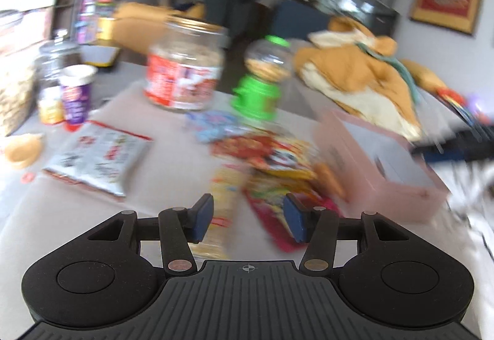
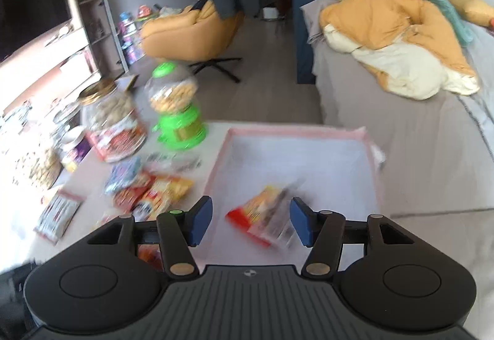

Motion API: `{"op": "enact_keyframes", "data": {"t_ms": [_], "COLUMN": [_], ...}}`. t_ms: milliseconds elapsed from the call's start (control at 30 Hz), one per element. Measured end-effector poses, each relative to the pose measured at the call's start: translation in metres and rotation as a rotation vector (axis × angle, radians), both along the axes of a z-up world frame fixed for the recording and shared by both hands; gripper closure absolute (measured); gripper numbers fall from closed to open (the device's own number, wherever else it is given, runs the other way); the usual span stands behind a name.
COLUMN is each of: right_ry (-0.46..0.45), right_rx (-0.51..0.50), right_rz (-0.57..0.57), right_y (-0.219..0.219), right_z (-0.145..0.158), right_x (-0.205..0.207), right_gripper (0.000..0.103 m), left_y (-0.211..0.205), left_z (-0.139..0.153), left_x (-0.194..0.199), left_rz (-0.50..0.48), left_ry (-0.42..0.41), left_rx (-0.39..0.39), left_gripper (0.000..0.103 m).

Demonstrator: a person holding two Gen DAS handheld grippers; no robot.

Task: Organize snacks
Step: 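Carry both packets into the pink box and open both grippers, then grasp the round pastry packet with the right gripper while the left grasps the yellow stick snack bag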

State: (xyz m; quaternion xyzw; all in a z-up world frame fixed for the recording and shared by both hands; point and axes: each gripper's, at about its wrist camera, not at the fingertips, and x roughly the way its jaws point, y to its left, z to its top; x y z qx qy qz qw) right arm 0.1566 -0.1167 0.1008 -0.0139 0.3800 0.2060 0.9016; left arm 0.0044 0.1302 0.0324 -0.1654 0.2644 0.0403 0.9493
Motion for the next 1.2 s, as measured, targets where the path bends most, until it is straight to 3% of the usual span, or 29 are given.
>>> {"op": "enact_keyframes", "data": {"t_ms": [133, 233, 367, 500, 600, 767, 900, 1000, 1033, 1067, 1100, 1167, 1200], "right_ry": [0.055, 0.101, 0.114, 0.065, 0.049, 0.102, -0.009, 0.025, 0.049, 0.069, 0.084, 0.098, 0.086], "right_rx": [0.028, -0.012, -0.064, -0.089, -0.100, -0.013, -0.106, -0.106, -0.100, -0.105, -0.123, -0.205, -0.264], "right_rz": [0.160, 0.216, 0.200, 0.158, 0.172, 0.350, 0.278, 0.214, 0.197, 0.178, 0.163, 0.148, 0.138], "right_y": [0.032, 0.066, 0.106, 0.130, 0.139, 0.136, 0.129, 0.119, 0.118, 0.119, 0.122, 0.134, 0.143], "right_z": [-0.023, -0.047, -0.077, -0.089, -0.090, -0.075, -0.048, -0.034, -0.034, -0.036, -0.040, -0.051, -0.057], "right_x": [-0.035, -0.044, -0.039, -0.030, -0.029, -0.035, -0.027, 0.003, 0.015, 0.025, 0.034, 0.046, 0.051], "right_gripper": [0.036, 0.035, 0.035, 0.023, 0.021, 0.026, 0.026, 0.026, 0.027, 0.035, 0.053, 0.070, 0.074], "left_y": [0.015, 0.020, 0.030, 0.039, 0.041, 0.037, 0.030, 0.021, 0.018, 0.015, 0.013, 0.008, 0.008], "left_z": [-0.011, -0.014, -0.011, -0.010, -0.011, -0.009, -0.005, -0.004, -0.004, -0.005, -0.005, -0.005, -0.005], "left_x": [0.004, -0.002, -0.011, -0.014, -0.014, -0.014, -0.012, -0.010, -0.010, -0.010, -0.010, -0.010, -0.011], "left_rz": [0.048, 0.050, 0.074, 0.103, 0.105, 0.104, 0.084, 0.061, 0.049, 0.036, 0.025, 0.013, 0.013], "left_ry": [0.043, 0.044, 0.030, 0.020, 0.015, -0.001, 0.004, -0.006, -0.006, -0.004, 0.000, 0.007, 0.009], "left_rx": [-0.024, -0.029, -0.027, -0.033, -0.041, -0.039, -0.025, -0.015, -0.012, -0.008, -0.002, 0.019, 0.026], "left_gripper": [0.048, 0.048, 0.048, 0.048, 0.048, 0.051, 0.051, 0.051, 0.051, 0.051, 0.051, 0.051, 0.051]}}
